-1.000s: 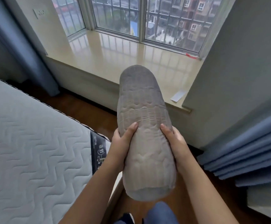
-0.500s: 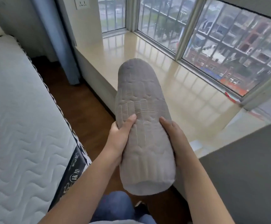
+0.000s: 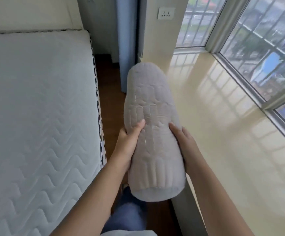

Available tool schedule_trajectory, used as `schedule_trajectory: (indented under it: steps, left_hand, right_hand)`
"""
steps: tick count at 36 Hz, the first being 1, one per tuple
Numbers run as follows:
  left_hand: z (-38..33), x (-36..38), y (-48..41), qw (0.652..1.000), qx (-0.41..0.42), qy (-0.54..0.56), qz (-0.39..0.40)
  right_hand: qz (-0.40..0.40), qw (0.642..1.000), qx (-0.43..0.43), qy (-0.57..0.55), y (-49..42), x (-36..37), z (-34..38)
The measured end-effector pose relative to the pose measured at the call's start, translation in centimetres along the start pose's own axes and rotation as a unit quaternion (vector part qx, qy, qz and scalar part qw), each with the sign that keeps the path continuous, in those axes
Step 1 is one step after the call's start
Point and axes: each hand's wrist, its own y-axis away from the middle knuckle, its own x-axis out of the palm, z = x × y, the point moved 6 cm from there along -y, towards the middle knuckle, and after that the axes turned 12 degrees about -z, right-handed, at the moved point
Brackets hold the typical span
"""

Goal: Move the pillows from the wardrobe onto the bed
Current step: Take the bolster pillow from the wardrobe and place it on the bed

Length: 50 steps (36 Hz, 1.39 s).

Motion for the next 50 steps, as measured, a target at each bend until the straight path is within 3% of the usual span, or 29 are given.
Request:
schedule_trajectory:
  steps: [14, 32, 41, 50]
  left_hand:
    - [-14.6, -0.4, -18.5, 0.992, 0.03, 0.031, -0.116]
    - [-31.0, 3.4, -43.4, 0.972, 0.022, 0.085, -0.219]
    - [-37.1, 0.7, -54.3, 0.956, -0.001, 0.134, -0.26]
    - [-46.0, -7.4, -66.8, 0.933, -0.001, 0.177, -0.312]
  right_hand:
    - [0.133, 0.989, -0.018, 0.06, -18.8, 16.5, 11.2]
    - [0.228, 0.967, -0.01, 0.11, -45.5, 34.6, 23.8]
    - [0.261, 0.955, 0.005, 0.138, -54.6, 45.8, 26.3]
    - [0.322, 0.934, 0.001, 0.154, -61.8, 63.6, 30.0]
